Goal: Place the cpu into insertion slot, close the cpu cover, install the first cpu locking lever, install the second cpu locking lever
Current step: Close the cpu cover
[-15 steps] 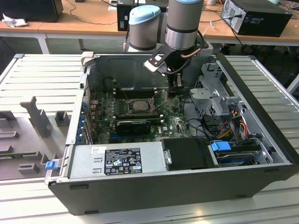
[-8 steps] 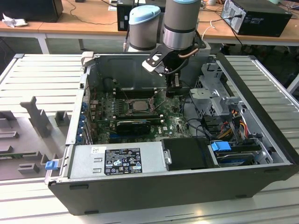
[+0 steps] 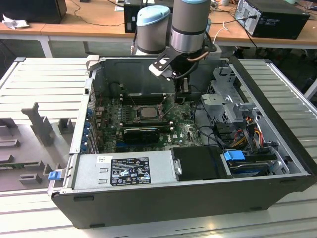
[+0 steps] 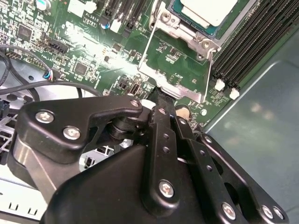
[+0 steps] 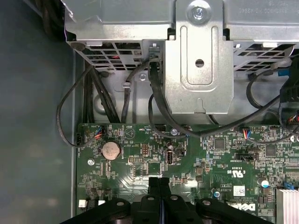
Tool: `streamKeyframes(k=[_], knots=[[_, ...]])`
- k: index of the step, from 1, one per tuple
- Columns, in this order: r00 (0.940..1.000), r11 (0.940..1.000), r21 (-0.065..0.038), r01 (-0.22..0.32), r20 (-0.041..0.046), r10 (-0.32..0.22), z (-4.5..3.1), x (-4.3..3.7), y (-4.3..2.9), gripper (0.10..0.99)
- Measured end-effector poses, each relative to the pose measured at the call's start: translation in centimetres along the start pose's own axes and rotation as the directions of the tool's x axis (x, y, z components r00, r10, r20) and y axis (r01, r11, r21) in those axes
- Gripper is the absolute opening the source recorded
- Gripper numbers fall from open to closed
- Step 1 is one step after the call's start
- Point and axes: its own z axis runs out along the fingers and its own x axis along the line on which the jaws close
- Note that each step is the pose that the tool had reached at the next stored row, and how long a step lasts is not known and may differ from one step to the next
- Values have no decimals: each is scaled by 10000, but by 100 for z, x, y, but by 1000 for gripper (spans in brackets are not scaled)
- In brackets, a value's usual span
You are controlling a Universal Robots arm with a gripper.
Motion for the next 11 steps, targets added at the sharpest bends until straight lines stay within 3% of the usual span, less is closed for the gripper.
streamKeyframes(k=[11], knots=[[10000, 10000, 0, 0, 0, 0, -2, 0, -44, 106]])
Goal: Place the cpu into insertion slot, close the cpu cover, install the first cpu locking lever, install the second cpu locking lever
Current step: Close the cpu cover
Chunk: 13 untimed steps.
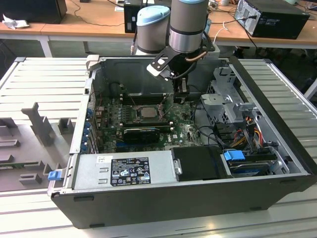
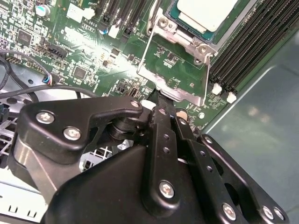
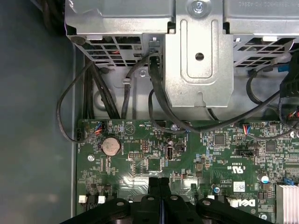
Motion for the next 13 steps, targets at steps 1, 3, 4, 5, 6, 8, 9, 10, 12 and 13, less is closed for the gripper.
streamKeyframes(k=[1, 3, 4, 5, 6, 8, 9, 10, 12, 13], knots=[[10000, 10000, -1, 0, 0, 0, 0, 0, -6, 106], [10000, 10000, 0, 0, 1, 0, -3, 0, -60, 106], [10000, 10000, -1, 0, 0, 0, -6, 0, -115, 106], [10000, 10000, 0, -1, 1, 1, -7, -1, -134, 106], [10000, 10000, 0, -1, 0, 1, -7, 0, -151, 106], [10000, 10000, 0, 1, 0, -1, -8, 0, -191, 106], [10000, 10000, 0, 0, -1, 0, -9, 0, -216, 106], [10000, 10000, 0, -1, 0, 1, -10, 0, -236, 106], [10000, 10000, 0, 1, -1, -1, -10, -1, -270, 106], [10000, 10000, 0, 1, 1, -1, -11, -1, -281, 106]])
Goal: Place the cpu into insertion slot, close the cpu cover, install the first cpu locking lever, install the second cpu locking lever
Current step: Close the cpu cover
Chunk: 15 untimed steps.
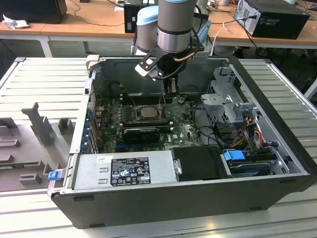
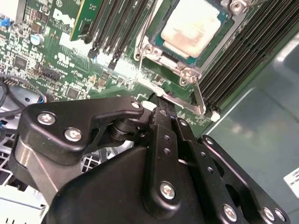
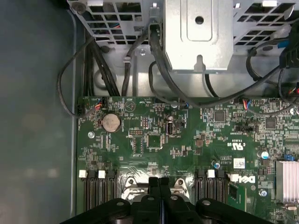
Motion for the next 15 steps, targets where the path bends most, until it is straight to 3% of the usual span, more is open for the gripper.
streamKeyframes(k=[11, 15], knots=[[10000, 10000, -1, -1, -2, 1, -2, 0, -171, 106], [10000, 10000, 8, 1, -1, -1, 36, -1, -200, 106]])
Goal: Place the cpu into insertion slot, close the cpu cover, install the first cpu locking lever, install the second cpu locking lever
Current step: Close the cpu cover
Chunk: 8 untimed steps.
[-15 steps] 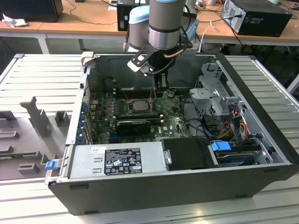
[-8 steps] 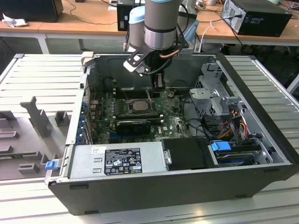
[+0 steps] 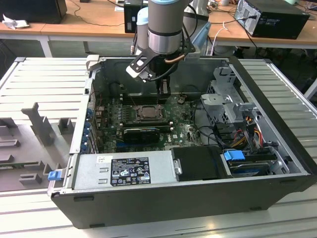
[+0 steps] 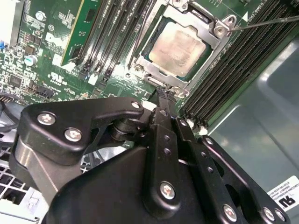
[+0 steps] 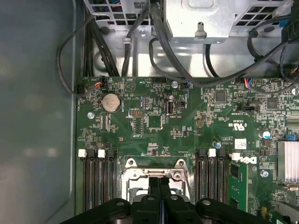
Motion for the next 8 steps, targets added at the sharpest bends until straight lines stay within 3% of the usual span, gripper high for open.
streamKeyframes(k=[6, 8], knots=[[10000, 10000, 51, -3, 0, 3, 23, -1, -25, 106], [10000, 10000, 92, -3, 1, 3, 27, -1, -104, 106]])
